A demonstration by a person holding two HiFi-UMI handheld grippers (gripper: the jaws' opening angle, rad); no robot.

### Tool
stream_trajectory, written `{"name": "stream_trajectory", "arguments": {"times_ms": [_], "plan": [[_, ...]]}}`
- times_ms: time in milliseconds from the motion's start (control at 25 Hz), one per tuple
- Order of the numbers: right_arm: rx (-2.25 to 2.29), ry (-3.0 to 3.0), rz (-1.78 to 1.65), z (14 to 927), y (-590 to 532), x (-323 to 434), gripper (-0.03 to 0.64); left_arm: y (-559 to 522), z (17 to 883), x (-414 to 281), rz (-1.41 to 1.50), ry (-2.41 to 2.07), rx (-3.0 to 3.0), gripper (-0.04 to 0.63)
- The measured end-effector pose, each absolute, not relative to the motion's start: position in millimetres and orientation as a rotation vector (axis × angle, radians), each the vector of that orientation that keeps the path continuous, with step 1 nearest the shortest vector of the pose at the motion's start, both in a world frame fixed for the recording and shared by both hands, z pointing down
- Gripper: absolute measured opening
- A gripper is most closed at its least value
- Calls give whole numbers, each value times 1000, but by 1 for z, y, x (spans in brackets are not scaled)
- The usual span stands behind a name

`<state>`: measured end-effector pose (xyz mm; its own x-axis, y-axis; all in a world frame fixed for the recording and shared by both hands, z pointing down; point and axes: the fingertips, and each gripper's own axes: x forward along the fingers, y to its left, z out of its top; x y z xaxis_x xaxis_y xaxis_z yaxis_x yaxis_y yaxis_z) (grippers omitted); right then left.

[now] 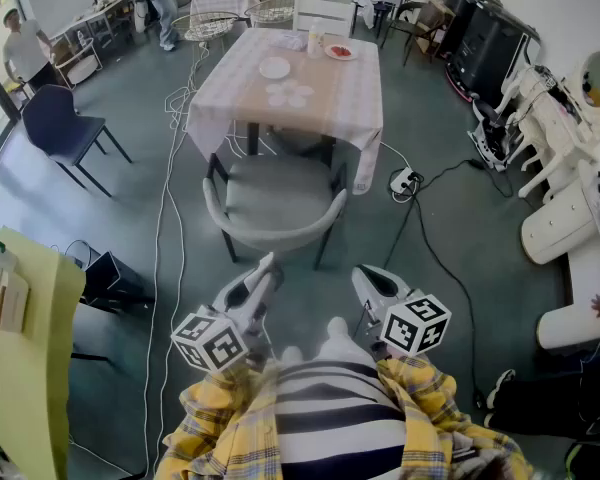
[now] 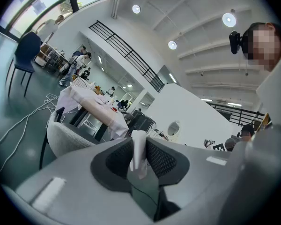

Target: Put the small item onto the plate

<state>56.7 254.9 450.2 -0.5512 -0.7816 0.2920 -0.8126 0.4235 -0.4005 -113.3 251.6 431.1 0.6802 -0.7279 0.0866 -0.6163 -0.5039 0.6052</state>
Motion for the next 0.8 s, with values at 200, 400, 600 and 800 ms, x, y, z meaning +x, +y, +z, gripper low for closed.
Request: {"name": "stream_trajectory", "arguments": {"times_ms": [200,400,600,800], "plan": [[1435,-2609,746,448,244,53,-4,242,430,-113,-213,-1033,2302,81],[1386,-2629,651,437,223,41,-5,226,423,-107,-140,-1041,2355,81],[1370,-2649,574,424,203,28,-4,209,415,-106,-130,-1054,2385,81],[1371,-2683,575,417,194,18,-3,204,412,-108,-124,-1043,2374,81]]}}
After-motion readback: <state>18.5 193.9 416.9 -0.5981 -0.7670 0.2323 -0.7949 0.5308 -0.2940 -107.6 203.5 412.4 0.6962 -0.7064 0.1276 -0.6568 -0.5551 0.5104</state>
